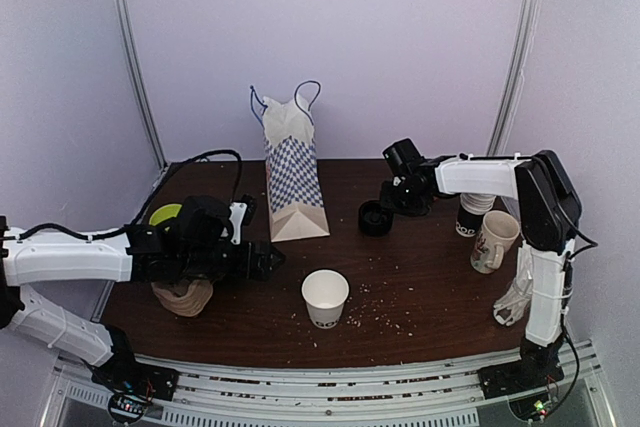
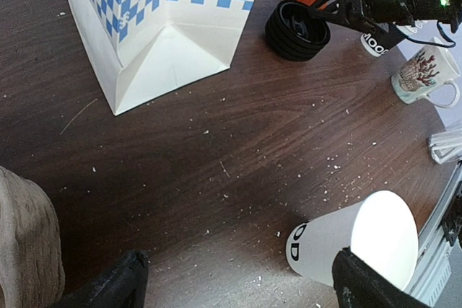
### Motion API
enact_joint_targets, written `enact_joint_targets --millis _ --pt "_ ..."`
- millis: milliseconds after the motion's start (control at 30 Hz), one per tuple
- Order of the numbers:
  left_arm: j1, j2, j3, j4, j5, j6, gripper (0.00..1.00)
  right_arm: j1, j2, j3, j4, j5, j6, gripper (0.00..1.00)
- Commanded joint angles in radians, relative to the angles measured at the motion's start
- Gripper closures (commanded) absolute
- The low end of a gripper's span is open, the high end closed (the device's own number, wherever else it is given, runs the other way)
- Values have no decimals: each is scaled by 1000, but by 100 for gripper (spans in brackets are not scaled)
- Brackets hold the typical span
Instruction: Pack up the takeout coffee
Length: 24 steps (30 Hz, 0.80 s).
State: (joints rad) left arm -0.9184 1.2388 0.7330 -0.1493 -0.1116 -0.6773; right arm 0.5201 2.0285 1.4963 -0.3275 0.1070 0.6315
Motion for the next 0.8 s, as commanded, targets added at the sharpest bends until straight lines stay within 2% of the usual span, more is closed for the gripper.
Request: enact_joint_targets --millis 0,333,567,767 --pt "-4 15 9 51 7 24 8 -5 16 20 -28 0 -6 74" --pt "-4 23 11 51 10 23 8 -5 -10 4 -56 9 -13 86" --pt "-4 25 16 53 15 18 8 -5 -69 -32 -65 2 -22 100" --pt "-4 30 22 54 22 13 8 -3 -115 -54 -79 -12 -28 100"
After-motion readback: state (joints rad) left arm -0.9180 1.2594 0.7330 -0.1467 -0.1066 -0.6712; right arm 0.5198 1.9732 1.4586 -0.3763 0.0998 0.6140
